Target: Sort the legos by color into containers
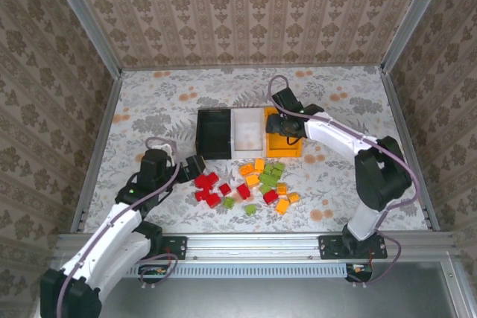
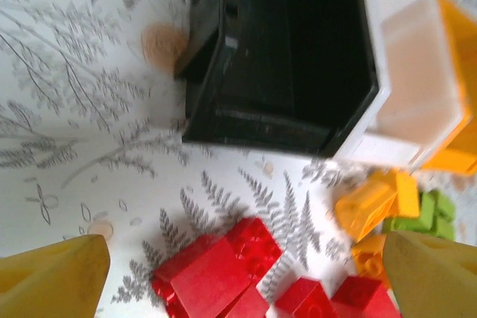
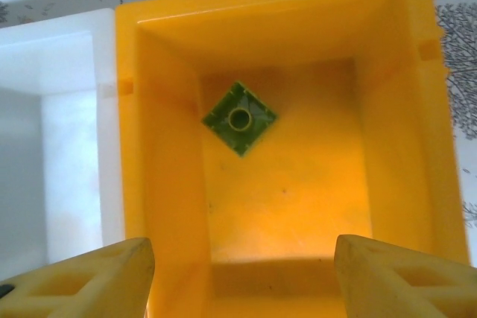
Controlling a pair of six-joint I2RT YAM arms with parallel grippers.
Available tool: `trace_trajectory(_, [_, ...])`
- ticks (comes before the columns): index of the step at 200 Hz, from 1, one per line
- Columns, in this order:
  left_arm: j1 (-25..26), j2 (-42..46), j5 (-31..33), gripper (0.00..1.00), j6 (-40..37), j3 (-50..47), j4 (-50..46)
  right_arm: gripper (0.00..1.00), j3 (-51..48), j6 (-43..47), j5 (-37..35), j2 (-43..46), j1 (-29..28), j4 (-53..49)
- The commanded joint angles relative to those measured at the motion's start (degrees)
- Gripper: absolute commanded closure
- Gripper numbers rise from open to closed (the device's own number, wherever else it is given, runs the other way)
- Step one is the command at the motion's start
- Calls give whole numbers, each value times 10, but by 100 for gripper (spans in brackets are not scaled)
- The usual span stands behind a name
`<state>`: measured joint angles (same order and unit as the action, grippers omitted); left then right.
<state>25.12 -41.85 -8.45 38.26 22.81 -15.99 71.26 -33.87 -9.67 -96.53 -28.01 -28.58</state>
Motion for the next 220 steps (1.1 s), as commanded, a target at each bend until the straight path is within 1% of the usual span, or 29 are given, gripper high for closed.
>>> trace_trajectory(1, [49, -54, 45, 7, -42, 31, -41, 33, -42, -5, 5, 69, -12, -6])
trace_trajectory(26, [109, -141, 114, 11, -48, 54, -46, 32, -100, -12, 9, 118, -14, 6])
trace_trajectory(41, [129, -186, 138, 12, -41, 65, -37, 32, -122, -13, 10, 141, -14, 9])
trace_trajectory(54, [130, -216, 152, 14, -28, 70, -31, 32, -134, -11, 6, 157, -14, 7])
trace_trajectory(69, [130, -240, 151, 17, -22, 71, -15, 32, -146, -9, 1, 164, -13, 5])
trace_trajectory(73, [130, -246, 150, 19, -19, 71, -14, 32, -149, -9, 1, 183, -14, 6])
trace_trajectory(91, [130, -266, 161, 22, -5, 74, -18, 31, -160, -5, -5, 200, -14, 7])
trace_trajectory(129, [130, -284, 155, 33, 9, 67, 1, 31, -174, -1, -10, 214, -10, 9])
trace_trajectory(156, [130, -285, 152, 44, 9, 69, 1, 31, -178, -1, -11, 218, -4, 10])
trace_trajectory(167, [130, -283, 150, 46, 9, 70, -4, 31, -179, 0, -11, 220, -2, 12])
trace_trajectory(185, [130, -271, 152, 46, 15, 70, -21, 30, -180, 0, -11, 222, 1, 11])
trace_trajectory(205, [132, -243, 161, 35, 20, 68, -45, 31, -181, 0, -7, 223, 3, 13])
trace_trajectory(220, [134, -224, 165, 33, 18, 64, -53, 30, -182, 0, -6, 224, 4, 14])
